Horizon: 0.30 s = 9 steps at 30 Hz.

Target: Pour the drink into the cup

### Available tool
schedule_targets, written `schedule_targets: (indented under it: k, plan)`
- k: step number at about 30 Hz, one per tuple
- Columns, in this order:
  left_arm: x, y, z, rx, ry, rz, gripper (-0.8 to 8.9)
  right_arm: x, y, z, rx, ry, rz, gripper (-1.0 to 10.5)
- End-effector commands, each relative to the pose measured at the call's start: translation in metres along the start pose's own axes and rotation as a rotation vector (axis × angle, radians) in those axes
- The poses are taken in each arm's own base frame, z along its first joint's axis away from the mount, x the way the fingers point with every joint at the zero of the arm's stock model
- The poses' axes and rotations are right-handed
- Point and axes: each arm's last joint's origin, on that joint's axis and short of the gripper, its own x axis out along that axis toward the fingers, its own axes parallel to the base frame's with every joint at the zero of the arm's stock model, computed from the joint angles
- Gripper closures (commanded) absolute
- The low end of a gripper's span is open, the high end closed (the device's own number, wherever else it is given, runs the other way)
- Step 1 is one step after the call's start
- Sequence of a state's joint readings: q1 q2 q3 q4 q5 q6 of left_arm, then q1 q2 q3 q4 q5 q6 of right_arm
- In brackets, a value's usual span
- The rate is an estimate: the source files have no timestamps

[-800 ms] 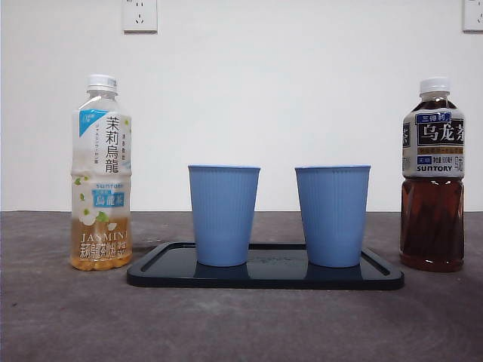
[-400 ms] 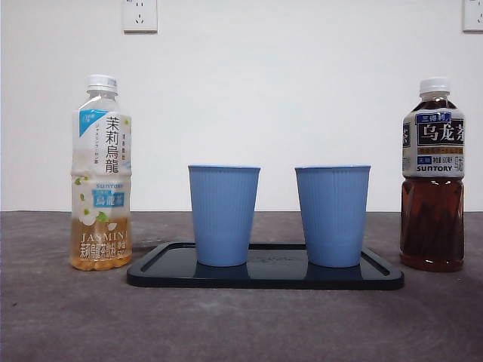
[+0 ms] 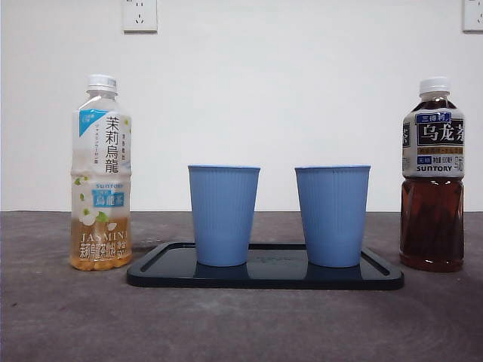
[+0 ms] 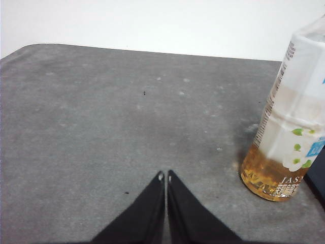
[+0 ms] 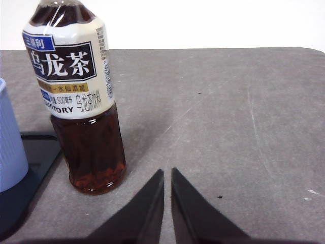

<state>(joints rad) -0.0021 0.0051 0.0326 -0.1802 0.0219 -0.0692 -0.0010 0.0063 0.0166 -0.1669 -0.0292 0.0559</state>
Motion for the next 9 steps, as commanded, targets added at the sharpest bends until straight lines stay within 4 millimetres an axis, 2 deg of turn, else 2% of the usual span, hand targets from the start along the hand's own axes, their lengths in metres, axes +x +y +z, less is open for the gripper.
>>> schedule_targets:
  k: [1,9]
  plan:
    - [0.0019,-0.0001,-0.0073,-0.002,0.026,-0.002,8.06,0.0004,-0.0003,-0.0003,-0.006,-0.010,-0.004,9.2]
    - [0.0019,-0.0022,-0.0075,0.002,0.027,-0.024,8.06,0.0004,-0.0003,-0.0003,-0.006,-0.010,-0.004,9.2]
